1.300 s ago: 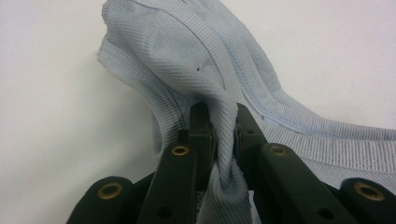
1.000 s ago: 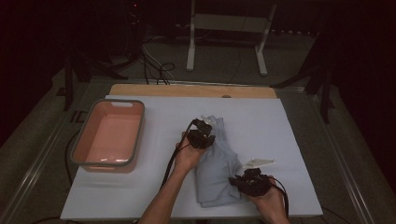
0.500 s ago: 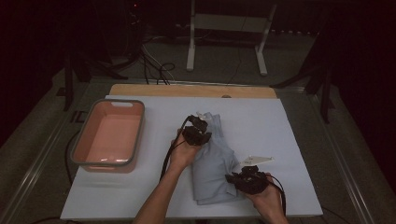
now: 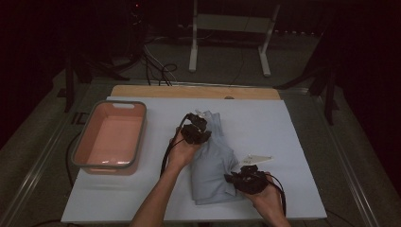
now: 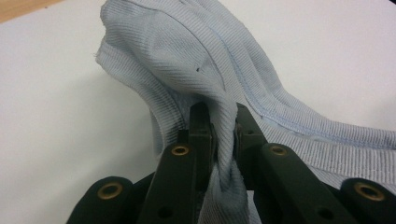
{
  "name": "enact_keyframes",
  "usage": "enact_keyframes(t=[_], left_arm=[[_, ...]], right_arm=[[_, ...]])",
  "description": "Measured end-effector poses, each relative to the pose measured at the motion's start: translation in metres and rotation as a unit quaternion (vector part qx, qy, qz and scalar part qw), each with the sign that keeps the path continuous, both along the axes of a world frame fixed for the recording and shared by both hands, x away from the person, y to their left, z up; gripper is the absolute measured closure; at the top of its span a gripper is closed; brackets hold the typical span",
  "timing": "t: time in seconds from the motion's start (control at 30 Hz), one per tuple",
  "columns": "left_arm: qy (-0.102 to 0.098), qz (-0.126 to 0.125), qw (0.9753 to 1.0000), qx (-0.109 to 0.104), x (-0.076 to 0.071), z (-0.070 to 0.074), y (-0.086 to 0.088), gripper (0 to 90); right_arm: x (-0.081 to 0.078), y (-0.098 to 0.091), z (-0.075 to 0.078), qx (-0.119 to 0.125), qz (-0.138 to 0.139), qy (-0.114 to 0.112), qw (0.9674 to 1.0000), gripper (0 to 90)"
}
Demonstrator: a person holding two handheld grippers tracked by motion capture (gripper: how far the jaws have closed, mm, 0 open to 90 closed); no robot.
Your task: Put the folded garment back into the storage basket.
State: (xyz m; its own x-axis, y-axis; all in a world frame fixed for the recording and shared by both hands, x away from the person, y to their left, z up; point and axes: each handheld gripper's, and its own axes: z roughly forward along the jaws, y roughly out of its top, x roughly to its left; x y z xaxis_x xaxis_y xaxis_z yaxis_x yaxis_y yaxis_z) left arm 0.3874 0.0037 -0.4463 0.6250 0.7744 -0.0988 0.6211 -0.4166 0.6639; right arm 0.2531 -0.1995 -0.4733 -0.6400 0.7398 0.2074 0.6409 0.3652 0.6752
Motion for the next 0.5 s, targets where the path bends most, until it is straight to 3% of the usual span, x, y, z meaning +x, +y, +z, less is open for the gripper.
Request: enact_keyframes(t=[0.5], left_arm=[[-0.004, 0.006, 0.9999, -0.006, 0.002, 0.012, 0.014, 82.8]], right_arm=[[0.006, 0.011, 0.008, 0.003, 0.01, -0.012, 0.9999, 80.6]])
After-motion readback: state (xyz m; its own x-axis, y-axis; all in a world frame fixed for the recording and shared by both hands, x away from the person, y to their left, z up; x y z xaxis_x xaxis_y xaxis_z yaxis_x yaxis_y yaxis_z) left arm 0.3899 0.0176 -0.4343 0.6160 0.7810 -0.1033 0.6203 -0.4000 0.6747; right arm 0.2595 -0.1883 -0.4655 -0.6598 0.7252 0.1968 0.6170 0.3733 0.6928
